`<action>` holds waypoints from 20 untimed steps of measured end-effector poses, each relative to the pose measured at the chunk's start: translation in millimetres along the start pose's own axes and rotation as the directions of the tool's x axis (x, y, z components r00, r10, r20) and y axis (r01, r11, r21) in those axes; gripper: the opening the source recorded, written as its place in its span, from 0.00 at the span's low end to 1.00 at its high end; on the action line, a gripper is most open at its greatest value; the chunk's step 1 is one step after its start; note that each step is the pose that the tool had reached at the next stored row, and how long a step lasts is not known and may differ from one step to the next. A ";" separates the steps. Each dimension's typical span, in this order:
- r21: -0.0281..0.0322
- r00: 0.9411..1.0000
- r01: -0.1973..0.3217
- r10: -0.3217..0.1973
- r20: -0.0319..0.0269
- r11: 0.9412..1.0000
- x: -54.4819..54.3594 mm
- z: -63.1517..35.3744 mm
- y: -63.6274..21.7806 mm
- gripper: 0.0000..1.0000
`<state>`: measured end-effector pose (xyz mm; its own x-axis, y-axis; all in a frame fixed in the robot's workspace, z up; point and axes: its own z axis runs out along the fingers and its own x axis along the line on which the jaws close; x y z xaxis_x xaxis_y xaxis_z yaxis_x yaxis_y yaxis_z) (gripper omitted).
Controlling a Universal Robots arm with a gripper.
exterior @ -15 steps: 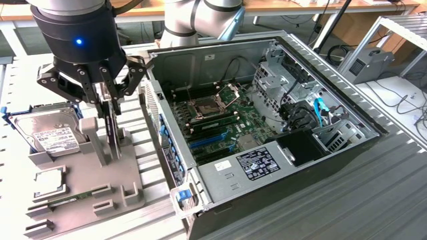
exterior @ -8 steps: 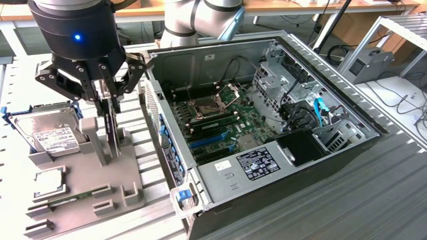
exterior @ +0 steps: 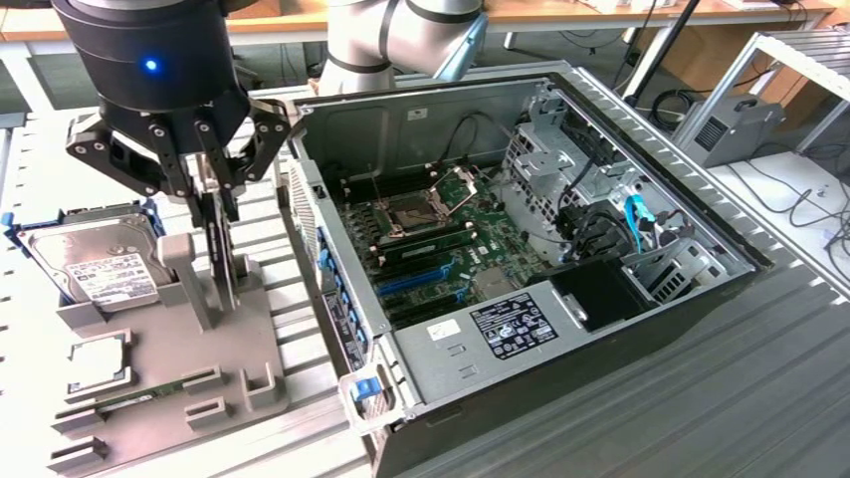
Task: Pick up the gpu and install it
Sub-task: 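Pick up the gpu and move the gpu toward the slot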
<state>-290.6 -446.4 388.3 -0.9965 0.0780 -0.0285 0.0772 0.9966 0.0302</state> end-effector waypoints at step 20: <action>0.000 1.000 0.000 0.000 0.000 1.000 -0.3 -11.6 0.3 0.29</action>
<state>-290.6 -446.4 399.9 -0.9965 0.0781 -0.0285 0.0772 0.9966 0.0302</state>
